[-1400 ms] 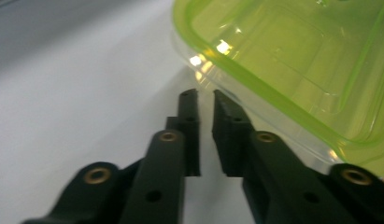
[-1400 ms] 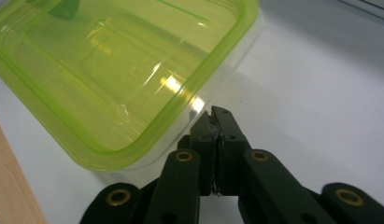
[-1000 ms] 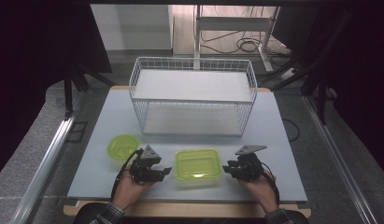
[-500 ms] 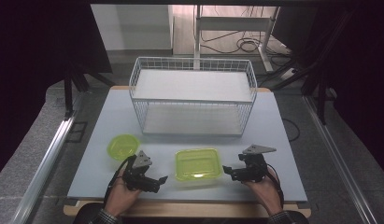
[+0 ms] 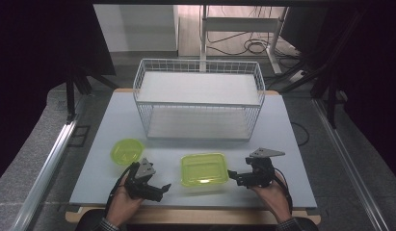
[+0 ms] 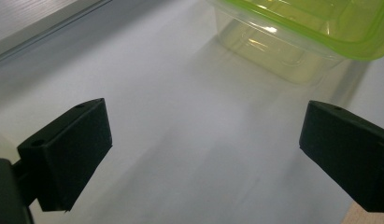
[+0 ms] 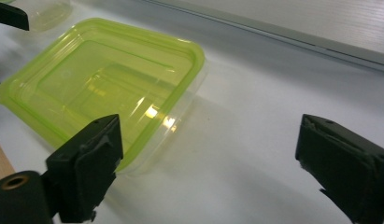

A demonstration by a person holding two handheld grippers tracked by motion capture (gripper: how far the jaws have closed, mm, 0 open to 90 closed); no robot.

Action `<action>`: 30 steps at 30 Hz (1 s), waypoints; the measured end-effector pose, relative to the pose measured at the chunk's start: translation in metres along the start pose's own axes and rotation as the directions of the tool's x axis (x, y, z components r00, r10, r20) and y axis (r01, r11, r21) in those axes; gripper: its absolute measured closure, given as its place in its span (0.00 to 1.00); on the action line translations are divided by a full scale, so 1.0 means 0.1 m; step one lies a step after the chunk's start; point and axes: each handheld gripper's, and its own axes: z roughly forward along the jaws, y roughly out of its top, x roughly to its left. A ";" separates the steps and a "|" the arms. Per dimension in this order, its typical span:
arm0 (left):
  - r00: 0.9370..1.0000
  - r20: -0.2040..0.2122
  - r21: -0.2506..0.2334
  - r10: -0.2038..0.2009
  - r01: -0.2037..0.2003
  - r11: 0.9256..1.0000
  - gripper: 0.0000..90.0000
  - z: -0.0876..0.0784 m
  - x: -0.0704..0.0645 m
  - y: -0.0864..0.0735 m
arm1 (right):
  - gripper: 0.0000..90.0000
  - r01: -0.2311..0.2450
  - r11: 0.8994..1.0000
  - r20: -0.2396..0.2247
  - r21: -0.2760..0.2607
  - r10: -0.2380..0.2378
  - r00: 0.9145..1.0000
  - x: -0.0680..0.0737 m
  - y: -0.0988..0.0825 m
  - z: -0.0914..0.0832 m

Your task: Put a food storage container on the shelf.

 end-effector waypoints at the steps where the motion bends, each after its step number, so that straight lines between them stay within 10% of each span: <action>1: 1.000 -0.001 0.002 0.003 -0.003 1.000 0.02 0.00 0.00 0.00 | 0.06 -0.001 1.000 -0.003 0.003 0.001 1.000 0.01 0.01 0.00; 15: 1.000 -0.005 0.005 0.018 -0.018 1.000 0.03 0.00 0.00 0.00 | 0.24 -0.091 0.996 -0.084 0.016 0.092 0.992 0.09 0.17 0.09; 30: 0.999 -0.007 0.013 0.032 -0.032 0.999 0.03 0.02 -0.02 0.00 | 0.47 -0.223 0.972 -0.174 0.072 0.232 0.957 0.00 0.22 0.25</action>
